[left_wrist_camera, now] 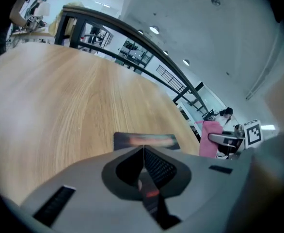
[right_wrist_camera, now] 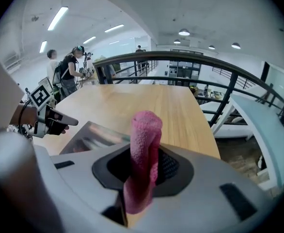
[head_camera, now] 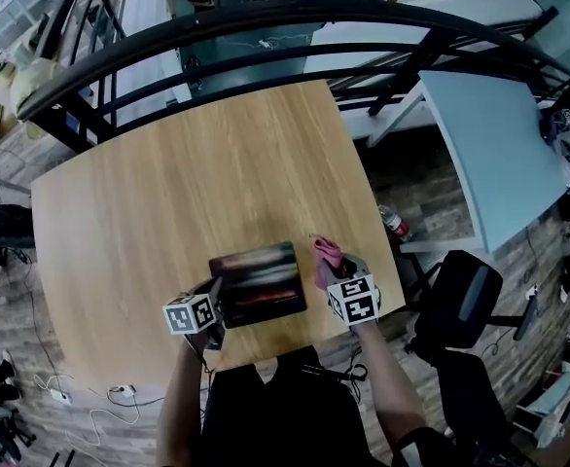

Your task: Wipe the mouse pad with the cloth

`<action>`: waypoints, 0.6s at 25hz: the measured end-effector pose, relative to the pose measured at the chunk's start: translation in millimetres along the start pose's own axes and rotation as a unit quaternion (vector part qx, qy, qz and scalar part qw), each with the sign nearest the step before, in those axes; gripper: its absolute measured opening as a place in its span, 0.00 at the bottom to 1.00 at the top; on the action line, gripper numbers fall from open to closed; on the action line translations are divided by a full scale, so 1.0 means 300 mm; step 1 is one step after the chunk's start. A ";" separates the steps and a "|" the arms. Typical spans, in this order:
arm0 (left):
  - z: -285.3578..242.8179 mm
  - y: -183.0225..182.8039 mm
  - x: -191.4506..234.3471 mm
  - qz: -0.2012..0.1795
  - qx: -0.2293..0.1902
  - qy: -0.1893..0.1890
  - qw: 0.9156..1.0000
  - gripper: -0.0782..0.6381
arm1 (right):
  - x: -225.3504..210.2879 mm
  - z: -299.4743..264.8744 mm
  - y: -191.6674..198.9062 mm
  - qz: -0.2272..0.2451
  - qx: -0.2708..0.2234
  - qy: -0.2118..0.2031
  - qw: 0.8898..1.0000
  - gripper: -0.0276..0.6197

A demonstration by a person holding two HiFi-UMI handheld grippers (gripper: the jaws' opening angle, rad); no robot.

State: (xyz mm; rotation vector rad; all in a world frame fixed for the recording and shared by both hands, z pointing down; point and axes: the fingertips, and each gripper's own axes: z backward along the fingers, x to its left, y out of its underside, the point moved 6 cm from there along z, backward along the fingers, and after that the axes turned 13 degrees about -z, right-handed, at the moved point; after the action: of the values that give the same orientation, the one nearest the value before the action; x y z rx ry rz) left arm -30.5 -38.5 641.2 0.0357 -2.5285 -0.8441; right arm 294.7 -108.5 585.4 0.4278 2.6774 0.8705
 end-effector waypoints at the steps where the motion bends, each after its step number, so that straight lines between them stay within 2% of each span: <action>1: 0.021 -0.016 -0.015 -0.004 -0.014 -0.009 1.000 0.14 | 0.008 0.011 -0.016 0.000 -0.012 -0.002 1.000 0.20; 4: 0.106 -0.074 -0.045 -0.016 -0.065 -0.045 0.997 0.14 | 0.045 0.046 -0.070 -0.002 -0.047 -0.009 0.999 0.20; 8: 0.247 -0.180 -0.089 -0.058 -0.138 -0.097 0.984 0.14 | 0.107 0.103 -0.165 -0.015 -0.098 -0.027 0.995 0.20; 11: 0.351 -0.259 -0.135 -0.097 -0.182 -0.126 0.970 0.14 | 0.156 0.159 -0.246 -0.037 -0.143 -0.047 0.988 0.20; 15: 0.498 -0.347 -0.201 -0.149 -0.246 -0.164 0.944 0.14 | 0.238 0.249 -0.338 -0.047 -0.195 -0.071 0.977 0.20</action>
State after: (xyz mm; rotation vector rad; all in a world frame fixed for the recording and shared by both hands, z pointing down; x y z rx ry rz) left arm -55.8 -28.7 451.3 0.1283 -2.5629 -1.7107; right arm 237.5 -122.0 453.1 0.2576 2.3014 1.2498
